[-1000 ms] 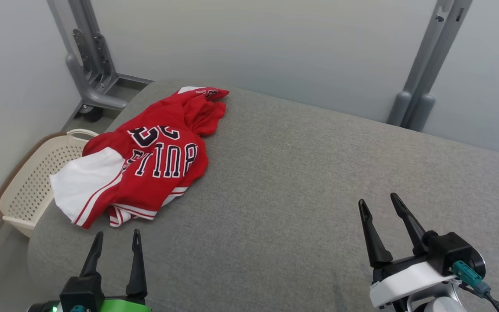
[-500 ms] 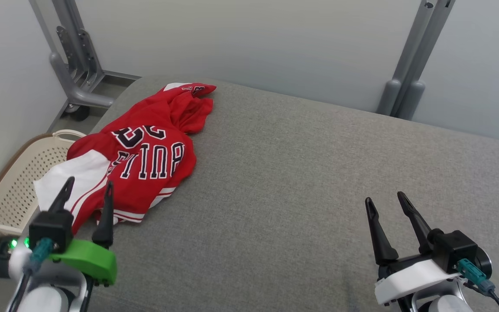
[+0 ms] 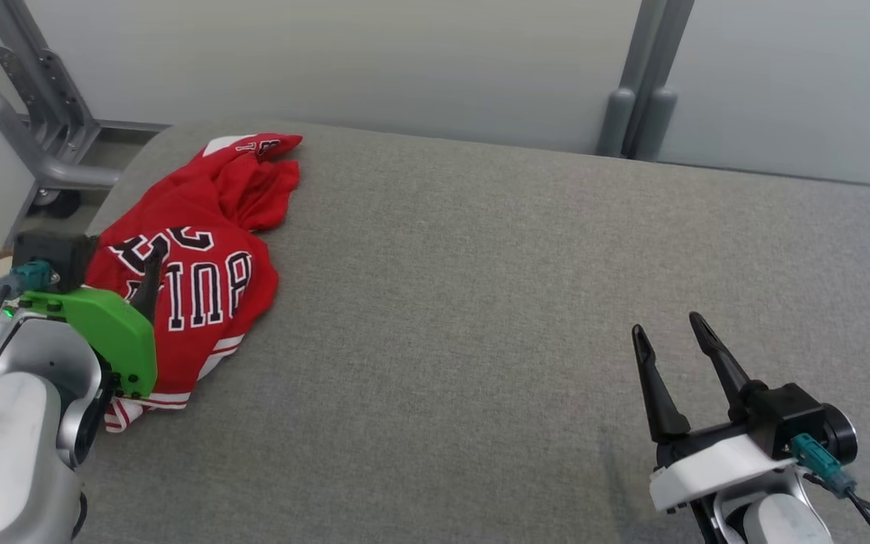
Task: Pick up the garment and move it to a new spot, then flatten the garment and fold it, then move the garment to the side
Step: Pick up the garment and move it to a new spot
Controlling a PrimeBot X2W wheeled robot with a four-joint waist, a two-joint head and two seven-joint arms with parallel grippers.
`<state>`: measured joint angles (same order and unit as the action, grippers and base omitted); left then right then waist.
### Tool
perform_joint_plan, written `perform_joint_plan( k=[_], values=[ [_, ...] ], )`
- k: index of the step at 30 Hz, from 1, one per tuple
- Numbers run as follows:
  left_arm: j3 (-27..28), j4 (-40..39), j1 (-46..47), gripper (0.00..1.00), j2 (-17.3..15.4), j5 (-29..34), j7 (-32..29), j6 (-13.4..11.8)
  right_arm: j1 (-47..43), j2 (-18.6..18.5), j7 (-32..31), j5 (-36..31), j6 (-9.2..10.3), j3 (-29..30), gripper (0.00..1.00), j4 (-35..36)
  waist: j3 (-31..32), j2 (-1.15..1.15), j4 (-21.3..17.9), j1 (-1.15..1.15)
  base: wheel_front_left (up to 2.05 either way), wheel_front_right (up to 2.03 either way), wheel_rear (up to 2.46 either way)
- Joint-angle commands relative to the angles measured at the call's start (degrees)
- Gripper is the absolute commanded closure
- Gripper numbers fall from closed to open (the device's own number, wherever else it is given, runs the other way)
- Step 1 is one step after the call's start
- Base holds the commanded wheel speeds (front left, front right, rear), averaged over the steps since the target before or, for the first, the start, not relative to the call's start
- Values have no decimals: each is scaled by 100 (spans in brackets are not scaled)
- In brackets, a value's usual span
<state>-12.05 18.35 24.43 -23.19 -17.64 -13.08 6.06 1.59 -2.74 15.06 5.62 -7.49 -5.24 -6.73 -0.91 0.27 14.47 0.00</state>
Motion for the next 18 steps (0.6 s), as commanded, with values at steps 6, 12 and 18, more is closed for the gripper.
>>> perform_joint_plan(
  k=[6, 12, 18],
  values=[
    [-65, 759, 432, 0, -51, -314, -280, 84, 357, -26, 21, -201, 0, 58, 0, 69, -787, -27, -547, 0, 0, 0, 0],
    [-92, 1304, 570, 0, -165, -350, -306, 89, 576, -26, 21, -276, 0, 1, 0, 102, -1093, -27, -706, 0, 0, 0, 0],
    [0, 1939, 663, 0, -286, -366, -247, -67, 777, -26, 21, -282, 0, -86, 0, 83, -1310, -27, -857, 0, 0, 0, 0]
  ],
)
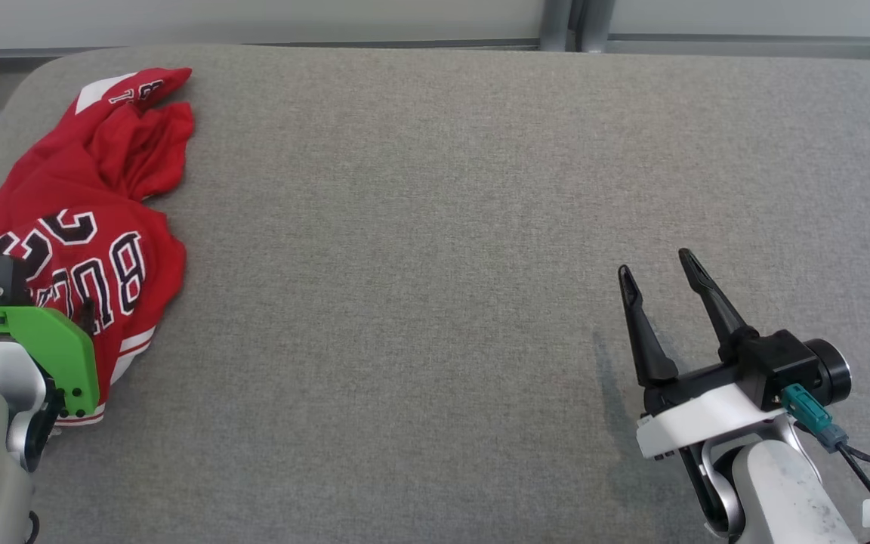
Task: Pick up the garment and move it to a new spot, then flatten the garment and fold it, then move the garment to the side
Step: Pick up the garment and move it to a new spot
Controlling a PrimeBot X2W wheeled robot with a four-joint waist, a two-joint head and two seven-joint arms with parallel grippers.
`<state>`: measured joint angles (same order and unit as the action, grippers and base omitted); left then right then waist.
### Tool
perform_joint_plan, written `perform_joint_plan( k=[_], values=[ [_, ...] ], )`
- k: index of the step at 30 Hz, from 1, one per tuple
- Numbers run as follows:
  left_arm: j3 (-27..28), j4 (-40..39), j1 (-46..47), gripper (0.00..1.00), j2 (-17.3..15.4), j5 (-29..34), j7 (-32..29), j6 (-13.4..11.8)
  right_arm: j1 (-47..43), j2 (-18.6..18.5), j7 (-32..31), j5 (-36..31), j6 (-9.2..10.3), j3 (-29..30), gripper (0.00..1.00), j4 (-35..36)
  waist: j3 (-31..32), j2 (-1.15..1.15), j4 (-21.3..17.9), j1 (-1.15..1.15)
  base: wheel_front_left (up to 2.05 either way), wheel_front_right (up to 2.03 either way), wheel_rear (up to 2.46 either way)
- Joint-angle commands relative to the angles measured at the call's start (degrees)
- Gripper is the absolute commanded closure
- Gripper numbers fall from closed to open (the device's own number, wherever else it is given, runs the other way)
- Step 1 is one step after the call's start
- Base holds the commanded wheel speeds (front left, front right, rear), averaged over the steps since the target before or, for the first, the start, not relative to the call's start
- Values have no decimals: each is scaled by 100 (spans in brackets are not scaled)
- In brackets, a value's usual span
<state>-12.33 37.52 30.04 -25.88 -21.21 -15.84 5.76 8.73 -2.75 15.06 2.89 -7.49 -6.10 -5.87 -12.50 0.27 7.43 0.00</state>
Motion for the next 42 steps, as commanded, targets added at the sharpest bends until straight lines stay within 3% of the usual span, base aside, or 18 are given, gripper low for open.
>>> perform_joint_plan(
  k=[1, 3, 4, 5, 6, 7, 17, 28, 36, 42],
  values=[
    [51, 105, 111, 0, -35, -24, 50, -60, 86, -25, 21, -7, 0, -8, 0, -9, -165, -27, -171, 0, 0, 0, 0],
    [67, 230, 113, 0, -54, -66, 74, -66, 108, -23, 21, -2, 0, -13, 0, -15, -182, -27, -200, 0, 0, 0, 0],
    [89, 276, 122, 9, -44, -108, 105, -49, 110, -23, 21, 0, 0, -15, 0, -14, -189, -27, -213, 0, 0, 0, 0],
    [108, 300, 133, 51, -33, -152, 152, -33, 108, -25, 21, 3, 0, -13, 0, -12, -192, -27, -223, 0, 0, 0, 0],
    [127, 327, 142, 71, -25, -180, 207, -23, 104, -24, 21, 5, 0, -12, 0, -13, -191, -27, -231, 0, 0, 0, 0],
    [131, 356, 146, 100, -30, -191, 271, -19, 104, -24, 21, 10, 0, -9, 0, -19, -184, -27, -237, 0, 0, 0, 0],
    [46, 331, 390, 100, -145, -124, 854, 37, -67, -24, 21, 131, 0, 77, 0, -75, 266, -27, -219, 0, 0, 0, 0],
    [-206, -569, 694, 100, -272, 30, 1183, 99, -531, -24, 21, 271, 0, 324, 0, -108, 1053, -27, -358, 0, 0, 0, 0],
    [-603, -1547, 645, 100, 42, 46, 1046, 121, -785, -24, 21, 255, 0, 556, 0, -82, 1361, -27, -664, 0, 0, 0, 0],
    [-998, -2215, 413, 100, 612, -102, 906, 92, -913, -24, 21, 196, 0, 776, 0, -40, 1471, -27, -986, 0, 0, 0, 0]
  ],
)
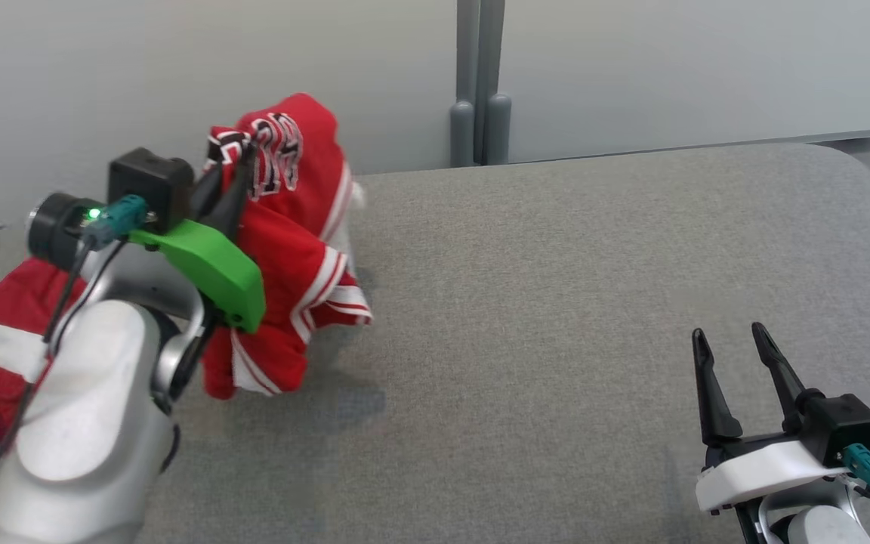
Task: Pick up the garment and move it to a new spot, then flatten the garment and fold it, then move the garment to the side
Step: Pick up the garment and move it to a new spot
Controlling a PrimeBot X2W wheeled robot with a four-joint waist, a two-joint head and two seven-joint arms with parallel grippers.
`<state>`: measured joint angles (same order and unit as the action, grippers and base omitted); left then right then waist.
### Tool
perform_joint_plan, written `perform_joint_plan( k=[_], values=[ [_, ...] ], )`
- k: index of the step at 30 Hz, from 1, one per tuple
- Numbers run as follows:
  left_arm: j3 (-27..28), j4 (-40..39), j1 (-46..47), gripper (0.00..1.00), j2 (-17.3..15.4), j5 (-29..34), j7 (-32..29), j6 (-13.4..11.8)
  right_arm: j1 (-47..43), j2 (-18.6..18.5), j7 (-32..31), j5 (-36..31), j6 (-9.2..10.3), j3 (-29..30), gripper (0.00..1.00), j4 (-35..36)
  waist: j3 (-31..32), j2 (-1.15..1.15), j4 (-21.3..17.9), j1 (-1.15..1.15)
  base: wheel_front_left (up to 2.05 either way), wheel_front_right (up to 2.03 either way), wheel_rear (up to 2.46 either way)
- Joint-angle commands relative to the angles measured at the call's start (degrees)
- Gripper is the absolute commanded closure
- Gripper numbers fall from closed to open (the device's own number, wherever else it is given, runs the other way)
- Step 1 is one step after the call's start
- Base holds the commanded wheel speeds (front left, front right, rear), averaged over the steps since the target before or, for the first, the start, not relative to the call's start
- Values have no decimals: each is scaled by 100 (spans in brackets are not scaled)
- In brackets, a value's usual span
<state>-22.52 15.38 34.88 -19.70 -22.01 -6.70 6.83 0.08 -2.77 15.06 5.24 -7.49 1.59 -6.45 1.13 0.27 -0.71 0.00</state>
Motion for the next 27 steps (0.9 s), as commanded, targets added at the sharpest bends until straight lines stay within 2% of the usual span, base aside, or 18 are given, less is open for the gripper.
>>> perform_joint_plan(
  k=[1, 9, 13, 19, 22, 27],
  values=[
    [-54, -47, -94, 100, 113, -46, 0, -33, -62, -22, 21, -56, 0, 41, 0, 21, 112, -27, -225, 0, 0, 0, 0],
    [-607, 30, -154, 100, 1270, -169, 197, -237, -97, -20, 21, -139, 0, 164, 0, 33, 56, -27, -615, 0, 0, 0, 0],
    [-907, 110, -159, 100, 1588, -324, 320, -342, -60, -20, 21, -132, 0, 92, 0, 19, 4, -27, -830, 0, 0, 0, 0],
    [-1529, 145, -56, 100, 1669, -644, 449, -365, -57, -19, 21, -132, 0, 20, 0, -7, -118, -27, -1123, 0, 0, 0, 0],
    [-1771, 208, 22, 100, 1671, -927, 509, -458, -24, -19, 21, -131, 0, -16, 0, -10, -209, -27, -1246, 0, 0, 0, 0],
    [-1814, 1019, 190, 100, 1535, -873, 541, -512, 67, -20, 21, -85, 0, -29, 0, 80, -459, -27, -1380, 0, 0, 0, 0]
  ],
)
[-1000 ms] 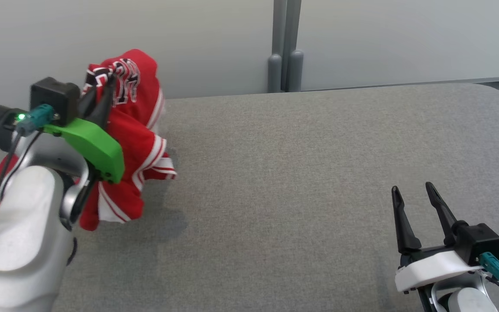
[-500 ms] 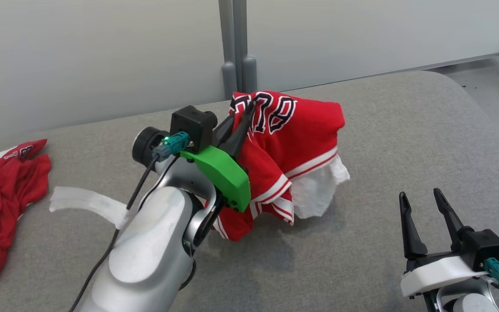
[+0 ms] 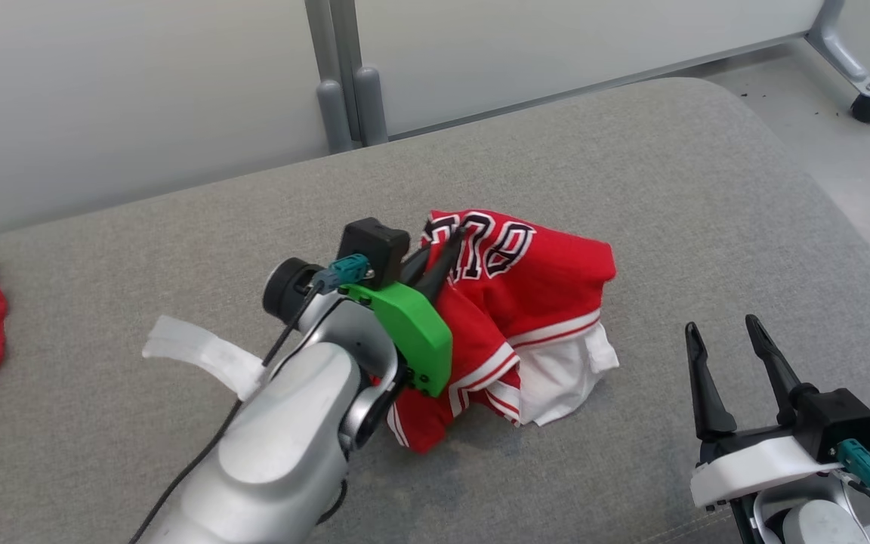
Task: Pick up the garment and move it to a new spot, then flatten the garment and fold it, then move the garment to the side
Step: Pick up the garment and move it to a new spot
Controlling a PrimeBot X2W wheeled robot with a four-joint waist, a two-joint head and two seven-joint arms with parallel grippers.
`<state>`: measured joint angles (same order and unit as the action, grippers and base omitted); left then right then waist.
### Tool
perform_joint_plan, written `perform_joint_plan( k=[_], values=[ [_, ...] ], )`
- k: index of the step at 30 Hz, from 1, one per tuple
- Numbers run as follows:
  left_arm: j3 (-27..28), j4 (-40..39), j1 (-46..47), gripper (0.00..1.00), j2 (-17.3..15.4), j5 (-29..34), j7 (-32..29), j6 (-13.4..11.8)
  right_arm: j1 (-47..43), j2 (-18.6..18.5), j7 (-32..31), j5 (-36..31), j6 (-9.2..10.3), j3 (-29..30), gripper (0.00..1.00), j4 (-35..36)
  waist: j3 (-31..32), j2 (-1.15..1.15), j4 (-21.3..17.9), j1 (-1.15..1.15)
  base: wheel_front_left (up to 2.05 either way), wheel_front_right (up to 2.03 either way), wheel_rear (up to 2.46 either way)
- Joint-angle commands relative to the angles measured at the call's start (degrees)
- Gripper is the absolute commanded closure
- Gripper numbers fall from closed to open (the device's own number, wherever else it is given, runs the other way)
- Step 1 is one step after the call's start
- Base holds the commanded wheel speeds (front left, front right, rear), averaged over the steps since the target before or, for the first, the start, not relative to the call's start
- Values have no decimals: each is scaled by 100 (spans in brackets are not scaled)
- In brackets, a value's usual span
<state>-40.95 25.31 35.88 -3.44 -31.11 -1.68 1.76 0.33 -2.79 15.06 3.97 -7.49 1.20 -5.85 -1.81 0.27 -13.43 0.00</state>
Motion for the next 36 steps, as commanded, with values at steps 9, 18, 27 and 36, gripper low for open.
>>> perform_joint_plan(
  k=[9, 18, 27, 36],
  values=[
    [146, 1668, 678, 100, -543, 394, 435, -179, 321, -18, 21, 117, 0, -138, 0, 63, -642, -27, -252, 0, 0, 0, 0],
    [179, 2886, 1015, 100, -616, 430, 763, -220, 520, -19, 21, 176, 0, -279, 0, -1, -830, -27, -356, 0, 0, 0, 0],
    [327, 3731, 1038, 0, -450, 315, 1456, -389, 484, -18, 21, 127, 0, -152, 0, -42, -738, -27, -183, 0, 0, 0, 0],
    [688, 3508, 725, 0, -154, -44, 1692, -233, 325, -20, 21, 29, 0, -29, 0, -35, -374, -27, 262, 0, 0, 0, 0]
  ],
)
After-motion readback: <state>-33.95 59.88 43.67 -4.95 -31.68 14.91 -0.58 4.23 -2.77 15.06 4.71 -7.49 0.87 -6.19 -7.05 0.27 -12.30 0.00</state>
